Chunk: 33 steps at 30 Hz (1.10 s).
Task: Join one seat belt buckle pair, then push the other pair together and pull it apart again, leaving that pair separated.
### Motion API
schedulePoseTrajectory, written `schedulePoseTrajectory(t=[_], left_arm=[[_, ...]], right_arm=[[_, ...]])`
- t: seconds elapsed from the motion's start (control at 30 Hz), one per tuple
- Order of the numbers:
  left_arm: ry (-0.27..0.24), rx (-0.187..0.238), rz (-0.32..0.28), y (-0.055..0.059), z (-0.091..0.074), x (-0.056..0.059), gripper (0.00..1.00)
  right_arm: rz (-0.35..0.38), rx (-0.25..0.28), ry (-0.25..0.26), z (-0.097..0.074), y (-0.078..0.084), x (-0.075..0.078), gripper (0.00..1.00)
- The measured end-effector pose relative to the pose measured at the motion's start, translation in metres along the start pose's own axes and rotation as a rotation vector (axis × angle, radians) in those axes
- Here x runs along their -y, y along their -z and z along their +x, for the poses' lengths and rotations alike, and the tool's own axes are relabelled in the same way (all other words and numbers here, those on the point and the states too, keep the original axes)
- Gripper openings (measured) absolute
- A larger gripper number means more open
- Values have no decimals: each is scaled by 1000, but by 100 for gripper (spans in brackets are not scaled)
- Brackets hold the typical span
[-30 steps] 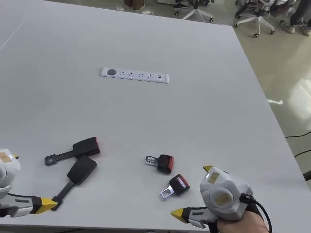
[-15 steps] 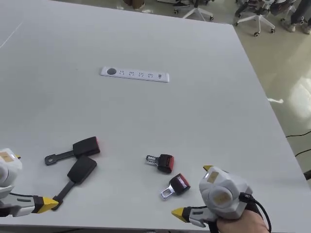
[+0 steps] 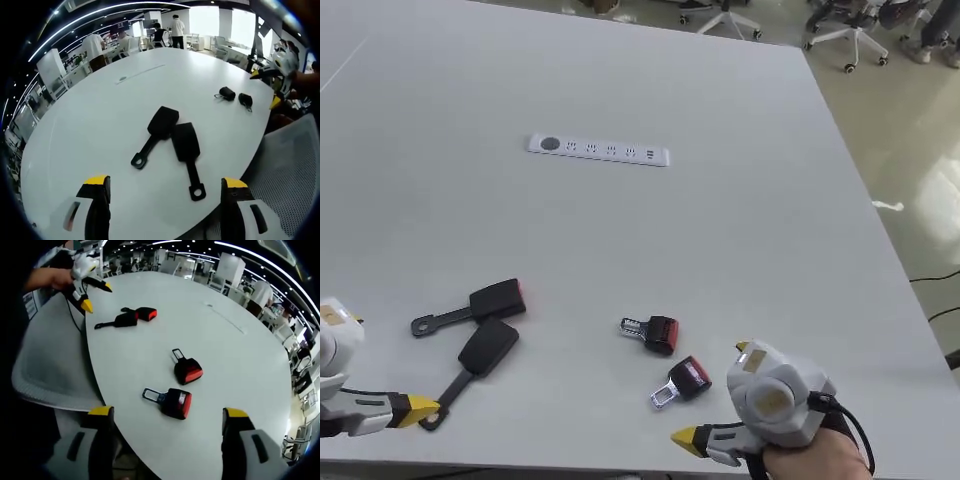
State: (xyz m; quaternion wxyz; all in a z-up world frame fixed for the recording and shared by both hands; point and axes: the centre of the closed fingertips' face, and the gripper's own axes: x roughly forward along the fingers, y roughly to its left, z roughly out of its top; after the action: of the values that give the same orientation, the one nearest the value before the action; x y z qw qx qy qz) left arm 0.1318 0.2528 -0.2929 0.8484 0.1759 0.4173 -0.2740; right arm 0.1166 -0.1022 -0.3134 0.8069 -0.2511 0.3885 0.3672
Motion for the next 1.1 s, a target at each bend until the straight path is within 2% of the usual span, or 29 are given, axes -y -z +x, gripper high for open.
schedulePoseTrajectory(t=[0.13,0.23,0.53,0.77,0.87,1.03,1.1], left_arm=[[-5,-5,7,2,2,-2,92],[-3,16,27,0,2,-1,90],[-10,-3,13,3,1,-1,90],[-10,-13,19,5,2,-3,88],[-10,-11,22,2,3,-2,88],[-22,26,29,-10,1,-2,87],[-22,28,27,-11,1,-3,87]], right_arm=[[-13,2,-3,1,-1,0,90],[-11,7,-4,2,-2,0,90],[-17,9,-8,1,-5,1,89],[-59,20,-18,0,-6,-1,84],[-77,21,-28,1,-4,-2,79],[-100,34,-25,-2,-8,0,80],[-101,39,-28,-3,-10,1,80]])
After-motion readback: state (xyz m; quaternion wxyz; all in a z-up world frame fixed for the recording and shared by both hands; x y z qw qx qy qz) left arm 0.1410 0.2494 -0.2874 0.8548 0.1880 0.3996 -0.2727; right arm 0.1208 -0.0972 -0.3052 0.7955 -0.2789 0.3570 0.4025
